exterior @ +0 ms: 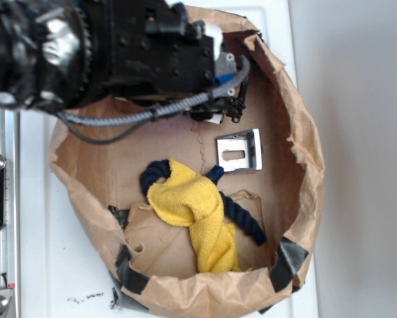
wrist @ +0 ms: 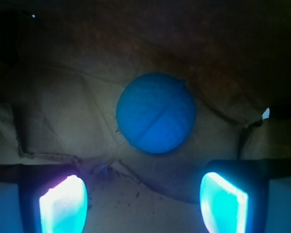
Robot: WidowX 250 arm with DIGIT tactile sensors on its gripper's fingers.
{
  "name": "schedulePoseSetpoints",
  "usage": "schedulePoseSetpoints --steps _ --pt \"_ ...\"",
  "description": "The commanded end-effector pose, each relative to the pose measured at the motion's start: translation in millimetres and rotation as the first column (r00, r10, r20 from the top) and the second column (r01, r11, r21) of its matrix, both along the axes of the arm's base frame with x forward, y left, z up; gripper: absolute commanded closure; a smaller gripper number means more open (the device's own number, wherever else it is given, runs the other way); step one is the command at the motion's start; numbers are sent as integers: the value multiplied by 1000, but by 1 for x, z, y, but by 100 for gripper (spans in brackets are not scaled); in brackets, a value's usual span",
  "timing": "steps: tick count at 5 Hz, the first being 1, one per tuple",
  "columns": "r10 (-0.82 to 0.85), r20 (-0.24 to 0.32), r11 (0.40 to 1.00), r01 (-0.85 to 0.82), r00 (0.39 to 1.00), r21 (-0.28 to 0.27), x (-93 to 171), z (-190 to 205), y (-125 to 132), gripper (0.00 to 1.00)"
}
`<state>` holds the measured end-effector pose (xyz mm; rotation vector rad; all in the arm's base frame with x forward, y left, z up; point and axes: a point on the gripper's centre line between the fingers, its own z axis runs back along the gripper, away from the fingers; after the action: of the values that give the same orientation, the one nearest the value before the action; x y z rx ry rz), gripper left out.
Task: Grab the blue ball.
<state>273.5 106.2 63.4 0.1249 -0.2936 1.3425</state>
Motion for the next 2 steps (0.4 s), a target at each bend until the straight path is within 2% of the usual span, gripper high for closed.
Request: schedulePoseSetpoints --steps 1,2 --pt "84 47 995 -86 995 48 -18 31 19 0" --pt "139 79 988 -144 987 56 -18 19 19 0"
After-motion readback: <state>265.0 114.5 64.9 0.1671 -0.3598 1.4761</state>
